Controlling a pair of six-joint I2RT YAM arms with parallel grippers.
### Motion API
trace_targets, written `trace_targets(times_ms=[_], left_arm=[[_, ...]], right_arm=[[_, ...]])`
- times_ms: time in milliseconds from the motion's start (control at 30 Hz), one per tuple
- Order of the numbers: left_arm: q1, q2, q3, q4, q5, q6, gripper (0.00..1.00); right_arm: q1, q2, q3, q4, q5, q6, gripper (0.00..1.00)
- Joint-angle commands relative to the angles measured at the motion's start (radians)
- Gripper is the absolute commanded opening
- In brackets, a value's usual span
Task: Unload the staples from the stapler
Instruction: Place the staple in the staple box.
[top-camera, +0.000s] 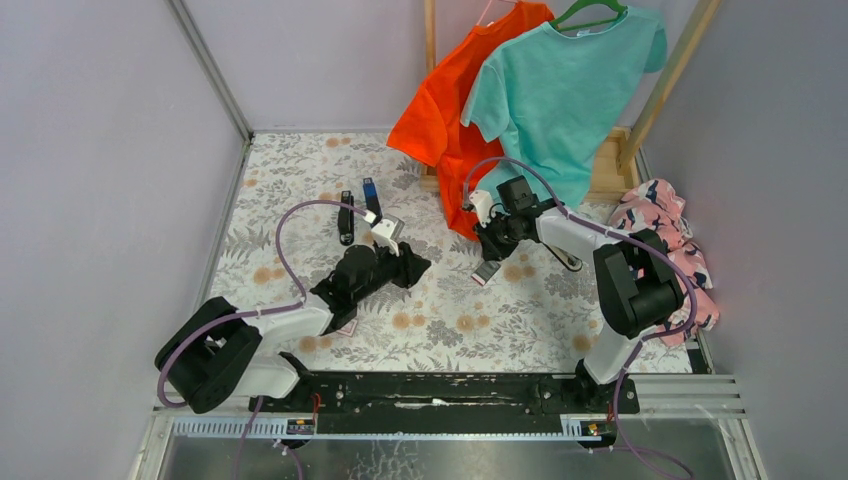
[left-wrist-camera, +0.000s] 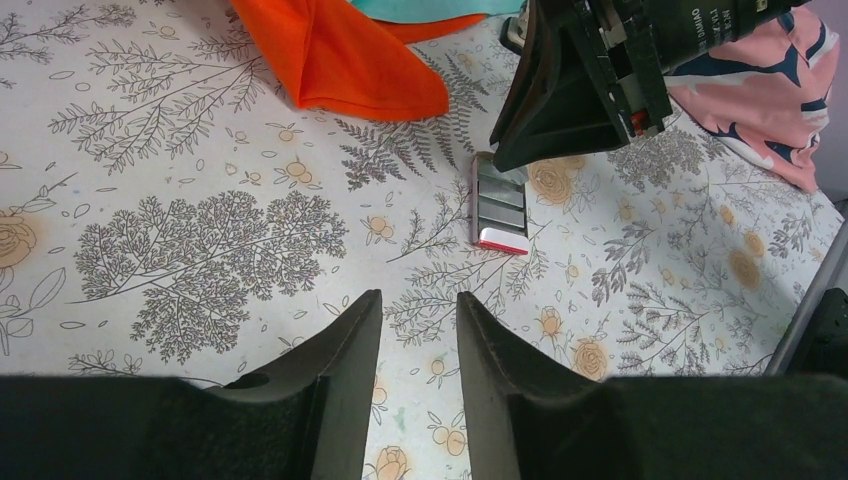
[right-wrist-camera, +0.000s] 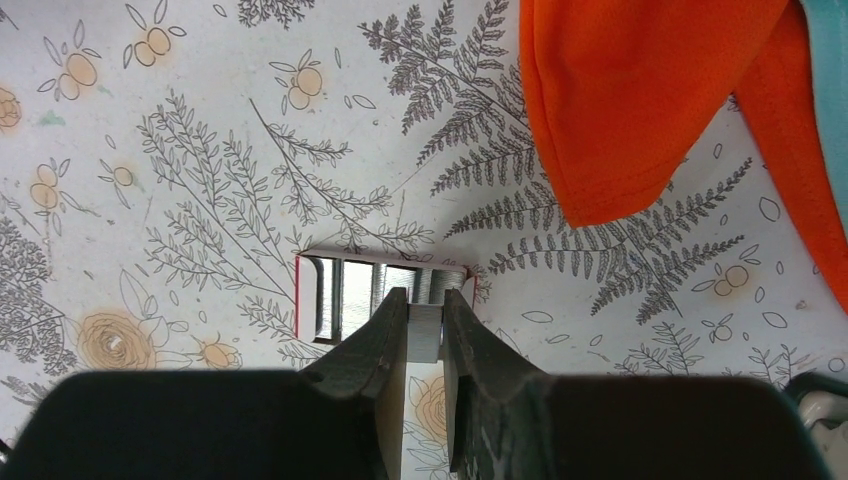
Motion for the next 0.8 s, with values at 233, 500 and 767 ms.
trace_targets(times_ms=[233,500,767], left_arm=[[0.004,-0.008,-0.016,0.077,-0.019,0.025,0.41],[0.005,-0.01,-0.02,0.079,-0.015,0.023,0.41],[0.005,-0.014,-0.025,0.083,-0.013,0.022,0.42]], right_arm=[[0.017,-0.031,-0.01,0.03,0.019,-0.038,0.17],[0.023,-0.027,-0.012,0.028,0.032,-0.046,0.17],[0.028,-0.028,-0.021,0.025,0.045,-0.054,0.17]])
